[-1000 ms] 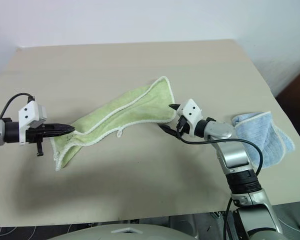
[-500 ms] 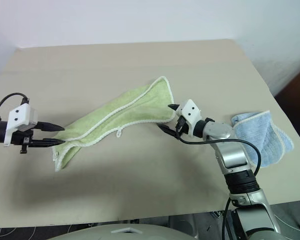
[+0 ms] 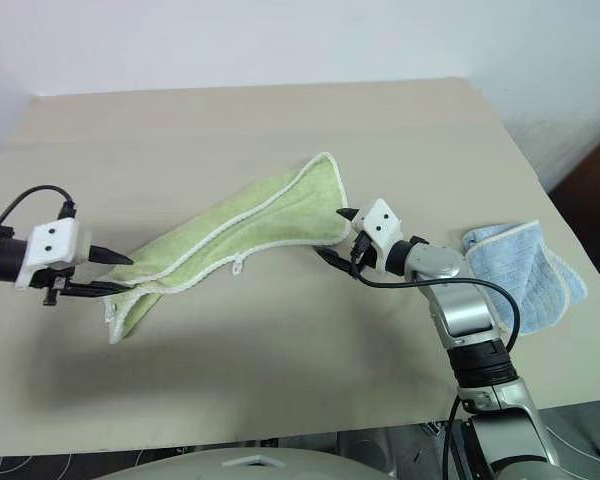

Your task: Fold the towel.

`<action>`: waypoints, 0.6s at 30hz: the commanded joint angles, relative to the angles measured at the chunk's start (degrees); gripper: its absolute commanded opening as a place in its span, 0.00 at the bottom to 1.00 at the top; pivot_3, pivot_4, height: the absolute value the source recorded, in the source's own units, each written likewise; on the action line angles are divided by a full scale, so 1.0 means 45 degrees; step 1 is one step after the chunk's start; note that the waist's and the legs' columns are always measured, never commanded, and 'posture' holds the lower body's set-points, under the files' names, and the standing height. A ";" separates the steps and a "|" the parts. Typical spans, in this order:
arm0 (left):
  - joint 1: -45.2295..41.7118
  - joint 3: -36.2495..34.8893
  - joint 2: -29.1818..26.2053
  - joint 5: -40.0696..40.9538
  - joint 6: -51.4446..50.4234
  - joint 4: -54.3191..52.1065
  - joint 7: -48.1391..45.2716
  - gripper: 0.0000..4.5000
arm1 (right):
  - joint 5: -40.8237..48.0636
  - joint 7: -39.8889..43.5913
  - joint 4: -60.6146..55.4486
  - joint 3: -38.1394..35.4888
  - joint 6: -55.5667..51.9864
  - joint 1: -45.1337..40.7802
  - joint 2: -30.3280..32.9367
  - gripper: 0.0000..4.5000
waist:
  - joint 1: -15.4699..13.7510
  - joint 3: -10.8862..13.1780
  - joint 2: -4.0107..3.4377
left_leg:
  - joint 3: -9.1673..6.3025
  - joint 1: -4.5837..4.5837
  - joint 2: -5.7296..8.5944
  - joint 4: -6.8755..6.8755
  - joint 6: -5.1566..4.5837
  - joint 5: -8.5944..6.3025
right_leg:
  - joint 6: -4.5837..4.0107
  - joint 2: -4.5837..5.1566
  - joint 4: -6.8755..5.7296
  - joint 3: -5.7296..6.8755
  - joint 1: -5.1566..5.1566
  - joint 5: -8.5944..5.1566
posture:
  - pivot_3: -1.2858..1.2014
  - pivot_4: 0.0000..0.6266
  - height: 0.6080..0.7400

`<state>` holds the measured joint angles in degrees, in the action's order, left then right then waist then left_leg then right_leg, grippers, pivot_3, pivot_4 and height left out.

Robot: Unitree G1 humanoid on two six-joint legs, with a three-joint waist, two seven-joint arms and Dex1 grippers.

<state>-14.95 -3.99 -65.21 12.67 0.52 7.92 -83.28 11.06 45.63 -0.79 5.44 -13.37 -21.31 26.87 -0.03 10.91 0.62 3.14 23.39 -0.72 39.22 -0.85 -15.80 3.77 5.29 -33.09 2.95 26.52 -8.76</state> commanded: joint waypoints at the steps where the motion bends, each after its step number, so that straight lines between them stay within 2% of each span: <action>1: 0.0101 -0.0056 -0.0105 -0.0106 0.0487 -0.0077 -0.0060 0.50 | 0.0065 -0.0013 -0.0364 -0.0092 0.0232 -0.0135 -0.0021 1.00 | 0.0010 0.0000 0.0000 | 0.0001 0.0000 0.0000 0.0000 0.0000 0.0000 | 0.0000 0.0000 0.0000 0.0000 0.0001 0.0000 | 0.52 0.24 0.91; 6: 0.0072 0.0114 -0.0047 -0.0641 0.1555 0.0403 0.0230 0.50 | 0.0049 0.0059 -0.0323 -0.0074 0.0242 -0.0208 -0.0002 1.00 | 0.0107 0.0000 0.0000 | -0.0002 -0.0001 -0.0001 0.0000 0.0000 0.0000 | 0.0000 0.0001 0.0001 0.0000 -0.0002 0.0000 | 0.52 0.24 0.91; 9: -0.0199 0.0180 0.0209 -0.0963 0.1738 0.0819 0.0823 0.37 | 0.0063 0.0109 -0.0348 -0.0036 0.0213 -0.0276 -0.0022 1.00 | 0.0150 0.0000 0.0000 | -0.0001 -0.0001 0.0000 0.0000 0.0000 0.0000 | 0.0001 0.0001 0.0000 0.0000 -0.0001 0.0000 | 0.52 0.24 0.91; 14: -0.0285 -0.0023 0.0402 -0.0637 0.1856 0.1046 0.0885 0.00 | 0.0066 0.0186 -0.0365 -0.0034 0.0201 -0.0321 -0.0001 1.00 | 0.0156 0.0000 0.0000 | 0.0000 0.0000 -0.0001 0.0000 0.0000 0.0000 | 0.0003 0.0000 -0.0004 0.0000 0.0000 0.0002 | 0.52 0.24 0.91; 18: -0.0178 -0.0356 0.0529 0.0042 0.1407 0.0947 0.0738 0.00 | 0.0004 0.0289 -0.0395 -0.0022 0.0253 -0.0522 0.0077 1.00 | 0.0152 0.0000 0.0001 | -0.0002 -0.0001 -0.0001 0.0000 -0.0001 0.0000 | 0.0003 0.0001 -0.0004 0.0000 -0.0001 0.0002 | 0.52 0.24 0.91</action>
<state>-15.48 -3.16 -62.71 10.61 7.73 12.82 -79.77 10.89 46.59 -0.79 5.51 -13.37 -21.79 26.90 0.65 10.91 0.62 3.14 23.39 -0.72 39.22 -0.85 -15.80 3.79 5.29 -33.11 2.95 26.52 -8.75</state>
